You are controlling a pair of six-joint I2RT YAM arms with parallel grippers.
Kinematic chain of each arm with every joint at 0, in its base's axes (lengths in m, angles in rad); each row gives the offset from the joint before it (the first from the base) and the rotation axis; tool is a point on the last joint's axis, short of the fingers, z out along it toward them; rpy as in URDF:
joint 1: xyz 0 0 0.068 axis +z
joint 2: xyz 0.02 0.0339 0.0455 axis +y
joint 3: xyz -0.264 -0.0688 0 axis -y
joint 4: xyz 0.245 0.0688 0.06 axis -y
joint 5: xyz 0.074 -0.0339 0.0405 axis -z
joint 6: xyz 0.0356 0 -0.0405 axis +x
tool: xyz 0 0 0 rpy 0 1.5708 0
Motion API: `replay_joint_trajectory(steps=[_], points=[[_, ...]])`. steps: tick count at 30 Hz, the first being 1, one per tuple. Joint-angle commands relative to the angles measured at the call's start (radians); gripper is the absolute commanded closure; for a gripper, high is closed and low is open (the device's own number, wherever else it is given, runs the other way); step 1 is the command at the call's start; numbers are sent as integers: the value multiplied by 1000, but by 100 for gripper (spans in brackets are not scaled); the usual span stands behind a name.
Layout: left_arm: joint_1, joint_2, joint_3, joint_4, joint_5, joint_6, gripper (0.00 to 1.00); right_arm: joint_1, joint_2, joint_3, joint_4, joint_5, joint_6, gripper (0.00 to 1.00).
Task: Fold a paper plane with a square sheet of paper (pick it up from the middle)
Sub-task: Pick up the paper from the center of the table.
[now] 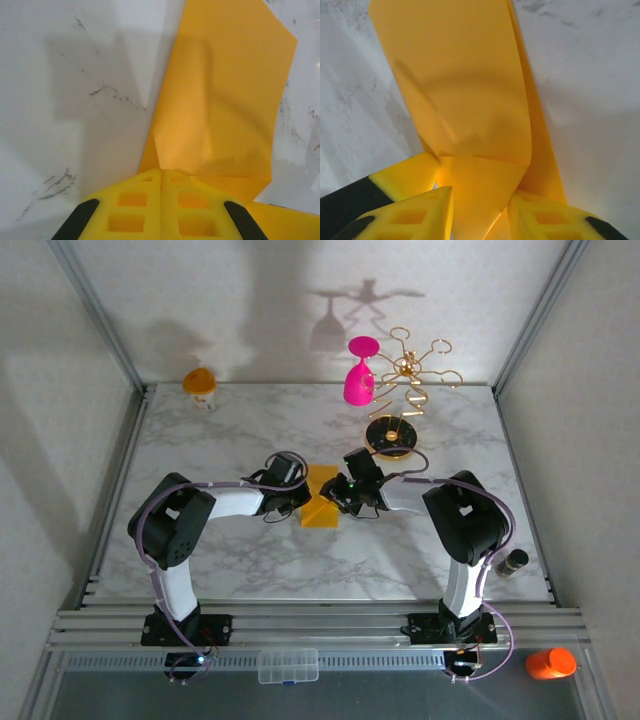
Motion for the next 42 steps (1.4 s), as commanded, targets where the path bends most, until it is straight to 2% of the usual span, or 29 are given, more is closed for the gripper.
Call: replay_joint_trajectory(steps=[1, 16, 21, 25, 28, 32, 36, 41, 42], points=[[8, 36, -29, -62, -33, -10, 98, 12, 9, 13, 20, -35, -22, 67], [11, 20, -23, -69, -22, -11, 98, 21, 21, -26, 84, -66, -32, 80], [27, -20, -11, -63, 24, -7, 96, 20, 21, -33, 106, -63, -39, 92], [61, -100, 8, -74, 62, 4, 91, 14, -17, -51, 132, -42, -59, 98], [102, -188, -1, -79, 84, 19, 81, 3, -63, -72, 174, -38, -85, 100], [165, -320, -59, -48, 154, 15, 58, -22, -131, -89, 259, -81, -140, 100], [198, -403, -127, 19, 257, -16, 33, -51, -170, -91, 359, -203, -156, 100], [196, -450, -228, 226, 411, -104, 13, -79, -186, -119, 573, -356, -44, 100], [192, -457, -245, 266, 431, -121, 5, -83, -186, -121, 606, -379, -22, 100]])
